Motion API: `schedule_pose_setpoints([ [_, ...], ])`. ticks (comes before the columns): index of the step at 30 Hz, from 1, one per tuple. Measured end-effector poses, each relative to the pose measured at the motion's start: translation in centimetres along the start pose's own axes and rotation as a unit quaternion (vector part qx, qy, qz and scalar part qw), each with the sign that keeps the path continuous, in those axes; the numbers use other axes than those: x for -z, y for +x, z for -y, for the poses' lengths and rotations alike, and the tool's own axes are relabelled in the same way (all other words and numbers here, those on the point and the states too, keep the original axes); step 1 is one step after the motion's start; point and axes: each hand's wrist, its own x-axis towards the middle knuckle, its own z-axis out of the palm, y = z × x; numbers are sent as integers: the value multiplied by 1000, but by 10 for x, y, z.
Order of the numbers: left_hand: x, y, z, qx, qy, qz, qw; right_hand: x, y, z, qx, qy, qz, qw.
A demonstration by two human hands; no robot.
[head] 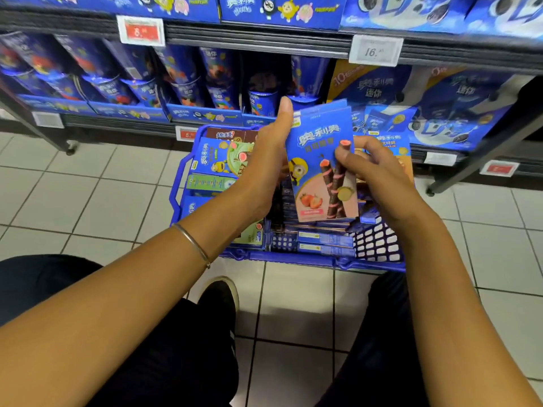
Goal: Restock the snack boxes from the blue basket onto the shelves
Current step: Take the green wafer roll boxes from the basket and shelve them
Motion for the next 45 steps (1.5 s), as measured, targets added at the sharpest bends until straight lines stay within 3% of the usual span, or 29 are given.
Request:
schedule_pose_setpoints([
  [4,-7,-6,0,-7,-80,29,996,-13,5,10,-5,34,-18,999],
  [12,-1,-1,1,-30,-140,-25,989,-53,12,21,14,83,-60,995],
  [16,4,-2,-7,-17,-126,-26,992,-44,18,-1,1,24,-97,995],
  [19,6,0,-9,-15,-115,-24,993,-32,19,-50,-11,-169,-48,984],
  [23,7,0,-10,2,-112,-18,994,-20,21,-107,-115,-393,96,907],
  [27,7,2,-8,7,-111,-7,994,-19,31,-130,-153,-432,177,871],
  [32,7,-1,-8,1,-114,3,993,-19,48,-155,-218,-501,205,812],
  [38,8,-5,-10,9,-109,-9,994,-25,61,-172,-292,-606,258,693],
  [45,12,-8,-9,15,-108,-10,994,-45,68,-169,-227,-700,298,607],
])
